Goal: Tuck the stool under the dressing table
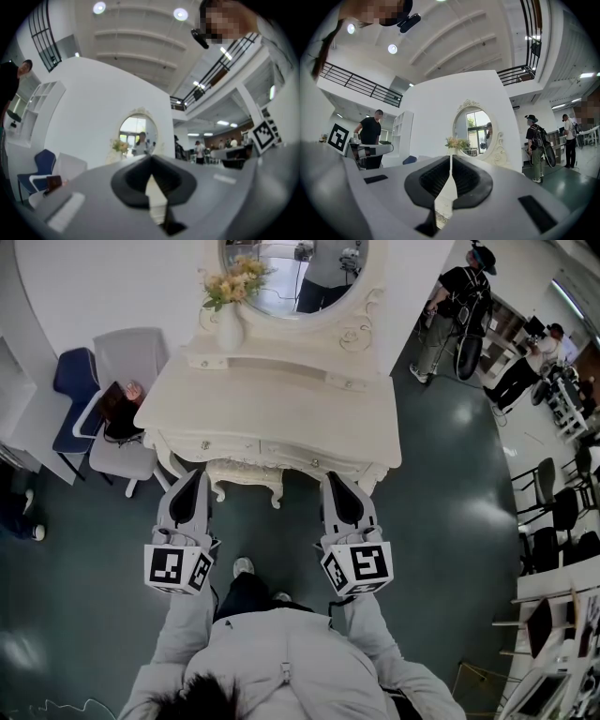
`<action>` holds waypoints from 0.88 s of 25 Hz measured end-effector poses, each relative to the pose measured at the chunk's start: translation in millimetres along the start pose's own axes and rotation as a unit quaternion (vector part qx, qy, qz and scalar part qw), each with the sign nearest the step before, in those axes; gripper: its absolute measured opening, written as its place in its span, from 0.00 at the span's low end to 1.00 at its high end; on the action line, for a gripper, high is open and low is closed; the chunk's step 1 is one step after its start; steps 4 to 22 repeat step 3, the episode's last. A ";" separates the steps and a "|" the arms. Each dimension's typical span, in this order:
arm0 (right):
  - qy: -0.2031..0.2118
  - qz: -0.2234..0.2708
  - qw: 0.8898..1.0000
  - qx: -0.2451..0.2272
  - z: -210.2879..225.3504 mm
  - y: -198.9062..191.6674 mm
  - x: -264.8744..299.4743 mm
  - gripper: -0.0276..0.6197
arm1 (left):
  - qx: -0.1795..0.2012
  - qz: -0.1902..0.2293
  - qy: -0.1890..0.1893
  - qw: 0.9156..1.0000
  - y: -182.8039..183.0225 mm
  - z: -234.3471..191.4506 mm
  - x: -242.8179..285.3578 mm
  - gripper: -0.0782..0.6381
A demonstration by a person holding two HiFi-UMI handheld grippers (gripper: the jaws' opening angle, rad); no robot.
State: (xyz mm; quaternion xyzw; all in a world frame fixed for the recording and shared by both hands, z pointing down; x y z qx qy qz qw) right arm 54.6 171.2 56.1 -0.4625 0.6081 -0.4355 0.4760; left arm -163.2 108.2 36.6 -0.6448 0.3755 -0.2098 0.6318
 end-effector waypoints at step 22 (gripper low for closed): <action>0.001 -0.001 1.000 0.001 1.8 -0.2 -0.7 0.05 | -0.005 0.000 0.001 1.000 -1.3 1.0 0.9 0.12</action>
Point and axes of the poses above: the fingertips, and each gripper's own axes: x forward along the fingers, z to its right, y out of its top, the point moved 2 cm from there along -x, backward along the fingers, and after that the axes turned 12 degrees about -x, right-handed, at the moved point
